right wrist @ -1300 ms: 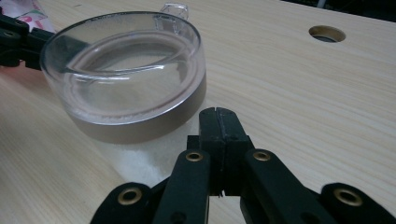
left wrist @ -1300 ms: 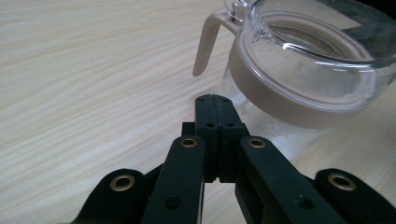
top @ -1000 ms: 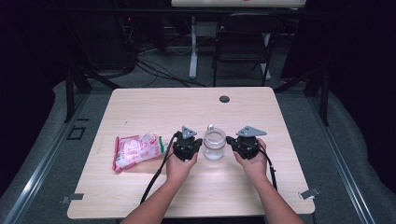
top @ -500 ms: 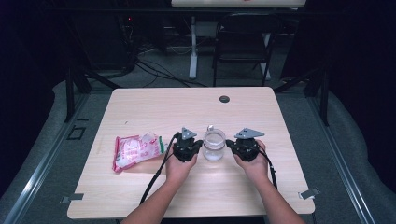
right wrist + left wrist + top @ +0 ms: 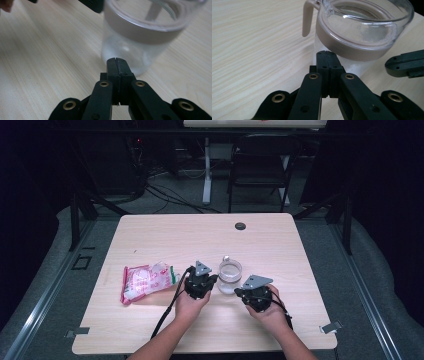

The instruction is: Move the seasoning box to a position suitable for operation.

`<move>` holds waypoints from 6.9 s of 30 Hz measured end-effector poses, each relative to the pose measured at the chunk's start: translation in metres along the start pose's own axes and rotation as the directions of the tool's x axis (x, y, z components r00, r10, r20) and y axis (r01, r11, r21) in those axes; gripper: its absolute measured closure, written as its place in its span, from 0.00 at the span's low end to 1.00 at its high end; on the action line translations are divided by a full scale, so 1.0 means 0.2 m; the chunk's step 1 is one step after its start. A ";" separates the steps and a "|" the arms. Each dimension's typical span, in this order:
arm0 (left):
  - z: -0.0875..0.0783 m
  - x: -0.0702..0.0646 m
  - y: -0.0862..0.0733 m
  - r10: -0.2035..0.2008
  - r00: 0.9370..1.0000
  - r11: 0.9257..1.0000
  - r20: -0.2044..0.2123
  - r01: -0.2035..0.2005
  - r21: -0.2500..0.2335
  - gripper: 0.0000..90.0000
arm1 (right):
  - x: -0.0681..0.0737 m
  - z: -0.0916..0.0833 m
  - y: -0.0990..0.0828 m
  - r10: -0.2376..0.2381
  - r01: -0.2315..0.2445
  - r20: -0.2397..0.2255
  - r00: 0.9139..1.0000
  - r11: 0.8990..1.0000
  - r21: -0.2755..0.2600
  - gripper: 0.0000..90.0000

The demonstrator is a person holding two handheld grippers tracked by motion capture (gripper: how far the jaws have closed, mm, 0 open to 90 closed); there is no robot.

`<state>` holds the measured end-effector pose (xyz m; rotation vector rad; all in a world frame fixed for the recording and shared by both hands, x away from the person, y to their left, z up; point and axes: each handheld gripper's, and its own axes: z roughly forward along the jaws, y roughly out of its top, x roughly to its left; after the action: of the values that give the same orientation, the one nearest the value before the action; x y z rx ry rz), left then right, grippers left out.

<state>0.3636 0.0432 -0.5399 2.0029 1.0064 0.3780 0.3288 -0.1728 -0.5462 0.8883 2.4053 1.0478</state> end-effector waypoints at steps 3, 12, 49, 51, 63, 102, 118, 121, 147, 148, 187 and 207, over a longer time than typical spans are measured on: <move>0.02 0.02 0.02 -0.028 0.999 1.000 -0.030 0.027 -0.015 1.00 | -0.08 -0.02 -0.02 0.087 -0.086 0.035 0.996 0.996 -0.015 1.00; 0.15 0.10 0.11 -0.017 1.000 1.000 0.027 0.016 0.016 1.00 | -0.29 0.05 -0.01 0.200 -0.191 0.071 0.977 0.974 -0.121 0.98; -0.16 0.00 -0.11 -0.011 0.993 1.000 0.119 0.009 0.014 0.98 | -0.17 -0.02 -0.03 0.116 -0.119 -0.113 0.987 0.993 -0.012 0.98; -0.21 -0.03 -0.16 -0.026 0.993 1.000 0.115 0.024 0.016 0.98 | -0.15 -0.02 -0.01 0.084 -0.084 -0.102 0.991 0.996 0.002 1.00; -0.40 -0.04 -0.30 -0.021 0.996 0.998 0.090 0.016 0.057 0.95 | -0.04 -0.02 0.01 0.036 -0.028 -0.244 0.969 0.999 0.037 0.98; -0.60 0.11 -0.52 -0.107 0.994 0.994 -0.021 0.108 0.024 0.84 | -0.10 0.25 0.10 -0.014 0.013 -0.104 0.995 1.000 -0.013 0.96; -0.43 0.08 -0.39 -0.015 0.998 0.998 0.067 0.010 0.064 0.82 | -0.01 0.05 -0.03 0.083 -0.085 0.072 0.994 0.996 0.026 0.92; -0.42 0.07 -0.38 -0.017 0.996 0.998 0.084 0.012 0.061 0.80 | 0.00 0.02 -0.04 0.090 -0.091 0.045 0.995 0.995 0.031 0.87; -0.35 0.00 -0.29 0.063 0.988 0.995 0.142 -0.073 0.067 0.74 | 0.11 -0.11 -0.10 0.066 -0.066 -0.016 0.998 0.998 0.002 0.84; -0.35 0.00 -0.29 0.061 0.988 0.995 0.139 -0.071 0.067 0.74 | 0.11 -0.11 -0.10 0.053 -0.053 -0.010 0.999 0.999 0.007 0.85; -0.46 0.05 -0.24 0.058 0.991 0.998 0.120 -0.059 0.003 0.95 | 0.09 -0.33 0.09 0.180 -0.179 -0.005 0.984 0.974 -0.139 0.95; -0.42 -0.04 -0.23 0.098 0.976 0.994 0.197 -0.107 0.036 1.00 | 0.09 -0.26 0.11 0.199 -0.198 -0.007 0.980 0.972 -0.126 0.94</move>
<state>0.2855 0.0991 -0.5252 2.0938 0.7984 0.2099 0.2961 -0.1764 -0.4958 1.1024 2.2518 1.2529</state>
